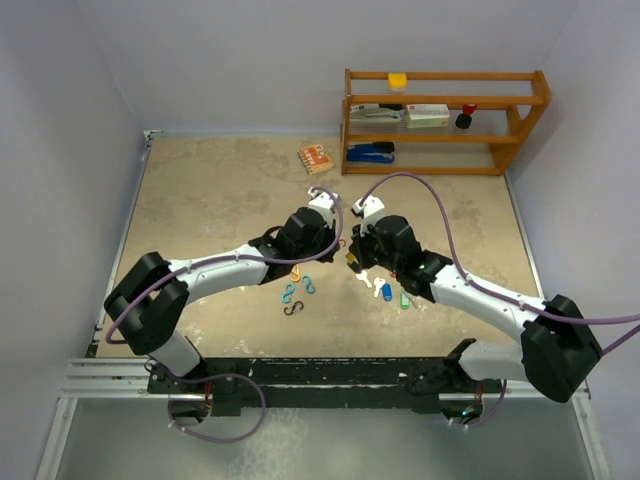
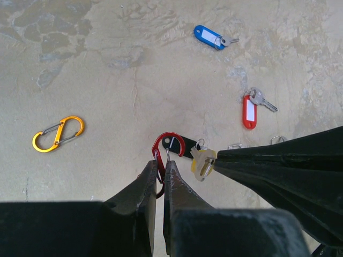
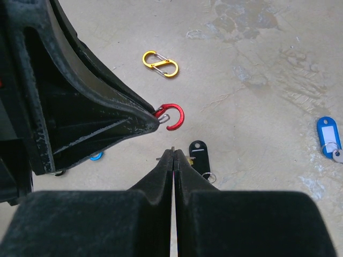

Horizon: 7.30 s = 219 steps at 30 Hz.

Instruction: Put the keys on the keyring

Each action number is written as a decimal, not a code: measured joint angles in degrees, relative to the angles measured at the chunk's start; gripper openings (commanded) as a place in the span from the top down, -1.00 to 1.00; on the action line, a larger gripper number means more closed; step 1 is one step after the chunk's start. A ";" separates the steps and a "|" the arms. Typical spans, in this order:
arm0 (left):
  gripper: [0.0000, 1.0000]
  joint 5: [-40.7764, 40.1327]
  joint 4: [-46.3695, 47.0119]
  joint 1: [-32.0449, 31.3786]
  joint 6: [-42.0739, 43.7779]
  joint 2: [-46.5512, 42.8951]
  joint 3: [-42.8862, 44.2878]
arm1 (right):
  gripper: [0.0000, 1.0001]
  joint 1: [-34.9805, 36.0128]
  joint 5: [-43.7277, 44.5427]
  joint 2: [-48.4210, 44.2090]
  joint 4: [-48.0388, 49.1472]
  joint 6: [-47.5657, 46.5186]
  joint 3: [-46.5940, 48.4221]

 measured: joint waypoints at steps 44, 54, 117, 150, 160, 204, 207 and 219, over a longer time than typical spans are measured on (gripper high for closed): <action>1.00 -0.11 -1.01 -2.91 0.22 -0.74 1.40 | 0.97 0.76 3.23 -0.02 0.22 -0.72 0.00; 1.00 0.48 -2.38 -2.93 0.24 -2.82 0.57 | -0.31 0.98 10.36 -0.57 0.00 0.44 0.00; 0.24 -20.57 -18.03 24.92 1.60 27.87 35.89 | -0.76 0.92 20.72 -14.62 -3.54 2.73 -3.23; 0.43 -15.54 -7.32 24.94 -0.76 22.27 20.87 | -0.76 0.92 20.72 -14.19 -3.52 2.75 -3.23; 1.00 -13.77 -4.11 24.98 -2.03 21.84 19.41 | -0.76 0.92 20.72 -14.19 -3.48 2.75 -3.23; 0.23 -9.97 2.14 24.98 -3.32 17.27 15.02 | -0.75 0.92 19.43 -13.14 -3.41 2.99 -3.50; 0.06 -7.58 3.80 24.98 -3.45 15.93 13.75 | -0.75 0.92 17.27 -11.72 -2.73 3.52 -3.43; -0.02 -2.08 7.74 24.98 -3.45 14.73 12.81 | -0.73 0.92 10.19 -3.19 -1.25 6.40 2.69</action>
